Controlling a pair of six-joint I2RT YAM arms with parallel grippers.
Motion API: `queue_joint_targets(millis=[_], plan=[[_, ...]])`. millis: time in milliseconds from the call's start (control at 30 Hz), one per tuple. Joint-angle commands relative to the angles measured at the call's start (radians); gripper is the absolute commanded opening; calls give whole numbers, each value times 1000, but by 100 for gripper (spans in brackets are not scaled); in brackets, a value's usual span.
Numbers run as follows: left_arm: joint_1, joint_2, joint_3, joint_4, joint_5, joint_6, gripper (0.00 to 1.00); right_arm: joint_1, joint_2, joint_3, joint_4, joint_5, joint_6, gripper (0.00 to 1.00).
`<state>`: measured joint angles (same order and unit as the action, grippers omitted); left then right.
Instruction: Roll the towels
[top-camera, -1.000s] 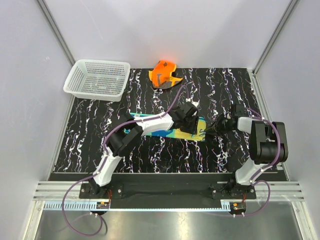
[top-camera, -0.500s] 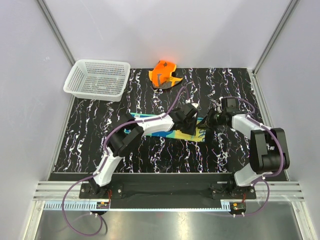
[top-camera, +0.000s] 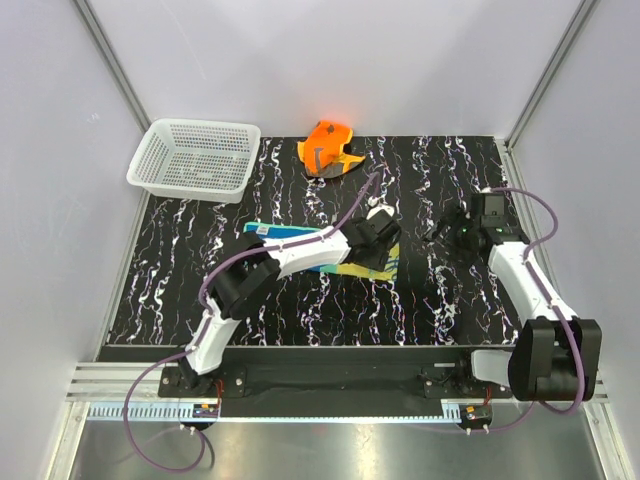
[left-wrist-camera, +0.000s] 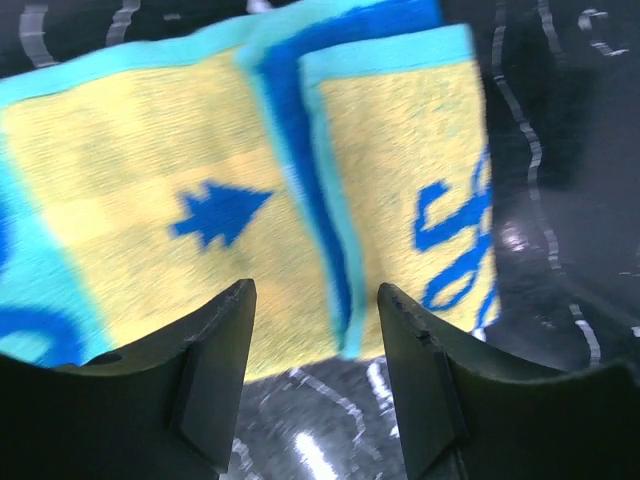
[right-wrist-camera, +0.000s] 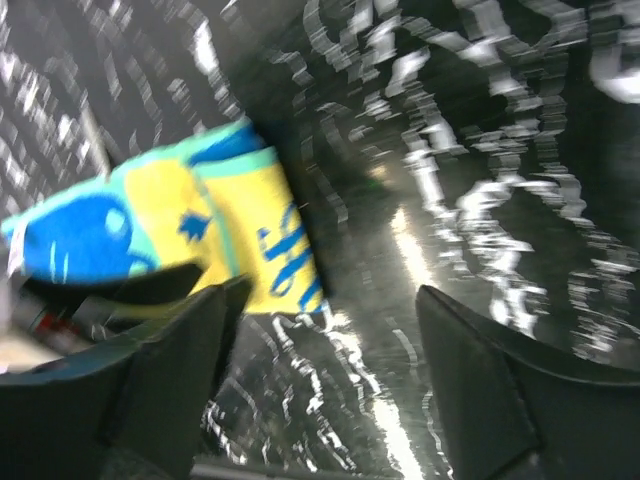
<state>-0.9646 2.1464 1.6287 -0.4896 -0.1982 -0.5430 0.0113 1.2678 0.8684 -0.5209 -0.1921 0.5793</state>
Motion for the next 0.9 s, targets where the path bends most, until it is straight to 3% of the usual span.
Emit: queue_joint_targets(millis=[0,133,433,567,867], plan=[[-45,-83,63,-73,-177,41,58,-48,-44,41,-103,150,-12,90],[-109,-46,128,-105,-282,75,57,-108,-93,58,-149,212,-6,100],[-184,55,260,-129,-274,90,63,-255,-116,84,-182,149,16,100],[-198,104,345,-151,-250,118,71,-263,-148,75,-163,100,40,100],[-214,259,523,-280,-322,98,70,-263,-143,32,-145,60,33,100]])
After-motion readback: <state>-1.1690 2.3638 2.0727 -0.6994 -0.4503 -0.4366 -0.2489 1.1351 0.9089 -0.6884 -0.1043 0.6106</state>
